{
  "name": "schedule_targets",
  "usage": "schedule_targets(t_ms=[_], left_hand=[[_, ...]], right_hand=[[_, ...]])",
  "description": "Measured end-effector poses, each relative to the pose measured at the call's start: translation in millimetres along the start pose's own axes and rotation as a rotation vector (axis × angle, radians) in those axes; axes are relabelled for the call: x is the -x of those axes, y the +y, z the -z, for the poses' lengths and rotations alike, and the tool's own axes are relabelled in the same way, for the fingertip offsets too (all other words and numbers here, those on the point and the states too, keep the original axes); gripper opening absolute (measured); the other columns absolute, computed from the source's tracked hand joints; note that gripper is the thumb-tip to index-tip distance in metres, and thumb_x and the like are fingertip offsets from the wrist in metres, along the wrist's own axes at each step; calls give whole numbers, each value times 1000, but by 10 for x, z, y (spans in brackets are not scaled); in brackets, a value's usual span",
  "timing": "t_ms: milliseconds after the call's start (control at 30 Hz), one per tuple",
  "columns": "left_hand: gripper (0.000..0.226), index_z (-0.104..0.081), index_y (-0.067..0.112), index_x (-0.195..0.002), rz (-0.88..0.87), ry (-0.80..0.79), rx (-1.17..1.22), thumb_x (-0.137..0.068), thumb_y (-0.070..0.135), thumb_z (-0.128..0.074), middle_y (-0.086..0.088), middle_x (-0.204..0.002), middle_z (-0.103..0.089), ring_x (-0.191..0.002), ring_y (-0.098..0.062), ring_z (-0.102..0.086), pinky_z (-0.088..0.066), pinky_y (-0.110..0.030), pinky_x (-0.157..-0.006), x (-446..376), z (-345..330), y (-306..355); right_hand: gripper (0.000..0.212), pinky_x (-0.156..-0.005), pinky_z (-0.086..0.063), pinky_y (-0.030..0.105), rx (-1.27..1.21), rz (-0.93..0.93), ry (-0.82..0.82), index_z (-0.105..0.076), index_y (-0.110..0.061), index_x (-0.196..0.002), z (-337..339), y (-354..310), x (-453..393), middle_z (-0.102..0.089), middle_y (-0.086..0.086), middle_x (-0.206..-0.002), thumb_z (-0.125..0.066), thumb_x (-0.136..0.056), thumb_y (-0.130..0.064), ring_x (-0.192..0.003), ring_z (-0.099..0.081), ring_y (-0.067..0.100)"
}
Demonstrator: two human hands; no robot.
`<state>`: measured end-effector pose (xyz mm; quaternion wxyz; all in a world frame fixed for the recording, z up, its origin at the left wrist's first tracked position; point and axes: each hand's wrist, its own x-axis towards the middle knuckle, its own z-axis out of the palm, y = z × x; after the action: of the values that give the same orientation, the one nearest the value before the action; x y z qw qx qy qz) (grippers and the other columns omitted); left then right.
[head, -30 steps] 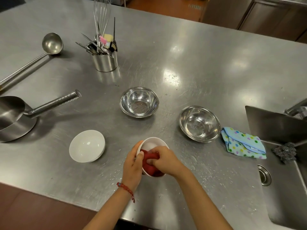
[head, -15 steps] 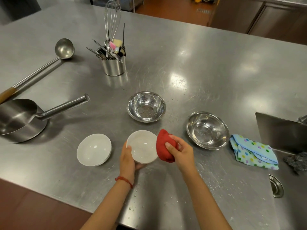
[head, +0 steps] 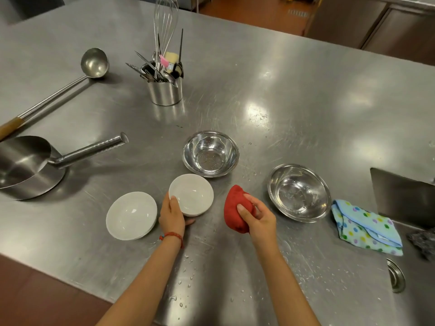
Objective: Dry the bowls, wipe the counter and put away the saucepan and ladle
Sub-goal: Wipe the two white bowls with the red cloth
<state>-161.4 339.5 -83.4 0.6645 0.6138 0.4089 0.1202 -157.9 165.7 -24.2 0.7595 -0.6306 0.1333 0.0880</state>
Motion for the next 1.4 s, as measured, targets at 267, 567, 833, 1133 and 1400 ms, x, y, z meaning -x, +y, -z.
schedule_targets(t_ms=[267, 567, 833, 1133, 1400], left_hand=[[38, -47, 13, -130, 33, -20, -4, -97, 28, -36, -13, -127, -51, -106, -36, -56, -57, -25, -47, -41, 24, -54], [35, -48, 12, -123, 53, -15, -65, -94, 31, -45, -10, -107, -56, -76, -24, -61, -57, -30, -47, 240, 215, -108], [16, -66, 9, -101, -395, 207, -220, -90, 10, -55, -5, -101, -63, -86, -22, -58, -56, -28, -66, 485, 877, 124], [39, -54, 7, -124, -364, 244, -386, -86, 13, -61, -20, -123, -52, -111, -35, -50, -45, -48, -93, -181, 1621, 130], [30, -53, 28, -113, 4, -339, -178, -90, 9, -55, 1, -102, -56, -87, -14, -57, -55, -23, -45, -655, 1759, 70]], right_hand=[[36, -78, -54, 18, -4, 12, -14, -60, -15, -109, 48, 17, -7, -62, 11, -114, -65, -79, 4, -96, -61, 16], [33, -62, -52, 10, 7, 25, -92, -64, -22, -98, 99, 42, 43, -64, 4, -107, -66, -78, 4, -91, -62, 6], [34, -62, -53, 10, 55, 13, -172, -62, -21, -101, -185, 214, 139, -62, 2, -106, -67, -77, 3, -91, -61, 8], [36, -78, -54, 19, 78, 24, -145, -63, -29, -92, -846, 473, 277, -64, 1, -103, -68, -77, 3, -92, -62, 10], [36, -80, -54, 18, 74, 38, 4, -64, -29, -90, -1378, 626, 388, -65, 7, -108, -67, -77, 4, -95, -61, 15]])
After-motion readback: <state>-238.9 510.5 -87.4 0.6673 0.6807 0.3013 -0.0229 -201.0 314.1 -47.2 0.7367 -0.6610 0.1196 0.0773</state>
